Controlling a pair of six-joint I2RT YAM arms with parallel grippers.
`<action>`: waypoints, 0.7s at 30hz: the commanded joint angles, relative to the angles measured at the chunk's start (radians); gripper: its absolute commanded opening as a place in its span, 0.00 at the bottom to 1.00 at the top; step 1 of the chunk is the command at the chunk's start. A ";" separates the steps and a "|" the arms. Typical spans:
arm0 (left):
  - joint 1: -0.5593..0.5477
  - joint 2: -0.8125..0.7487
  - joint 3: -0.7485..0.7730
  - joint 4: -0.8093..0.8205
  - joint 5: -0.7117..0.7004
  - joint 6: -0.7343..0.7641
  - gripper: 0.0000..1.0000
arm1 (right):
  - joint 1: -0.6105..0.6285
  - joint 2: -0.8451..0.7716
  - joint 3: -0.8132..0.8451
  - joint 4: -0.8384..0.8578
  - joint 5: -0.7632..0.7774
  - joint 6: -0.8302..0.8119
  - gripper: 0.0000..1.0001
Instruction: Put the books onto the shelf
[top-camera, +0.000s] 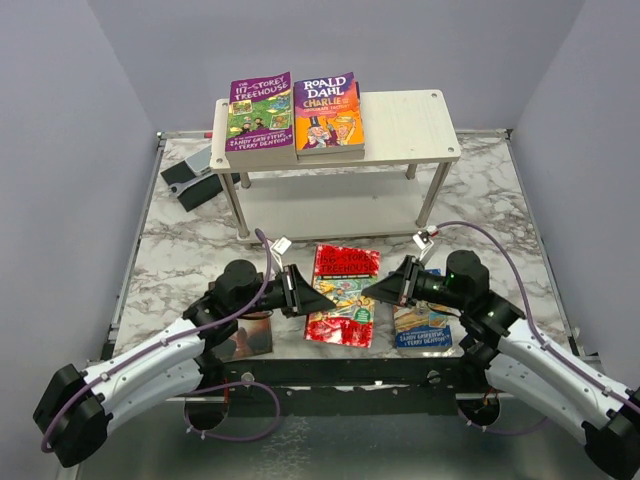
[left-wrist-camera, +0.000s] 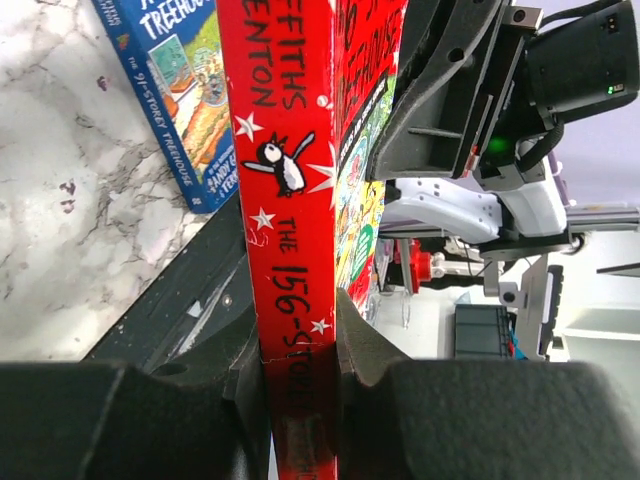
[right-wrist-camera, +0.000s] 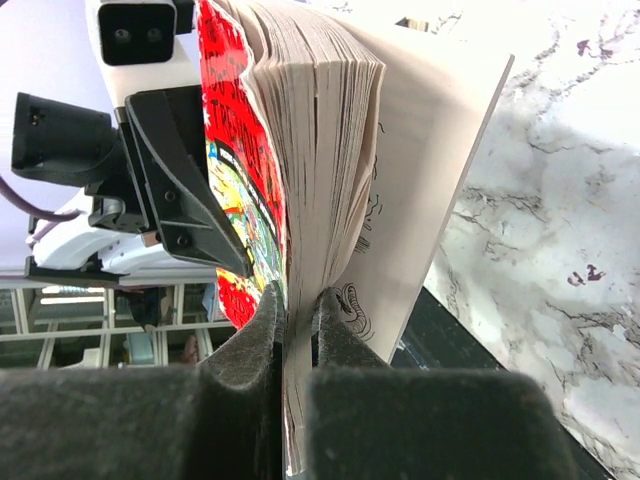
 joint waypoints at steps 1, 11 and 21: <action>0.003 -0.055 0.018 0.087 0.003 -0.040 0.00 | -0.002 -0.044 0.060 -0.053 -0.025 -0.037 0.02; 0.003 -0.165 0.049 0.053 -0.087 -0.055 0.00 | -0.002 -0.109 0.124 -0.183 -0.019 -0.137 0.59; 0.002 -0.216 0.031 0.106 -0.147 -0.115 0.00 | 0.002 -0.082 0.080 -0.049 -0.115 -0.077 0.66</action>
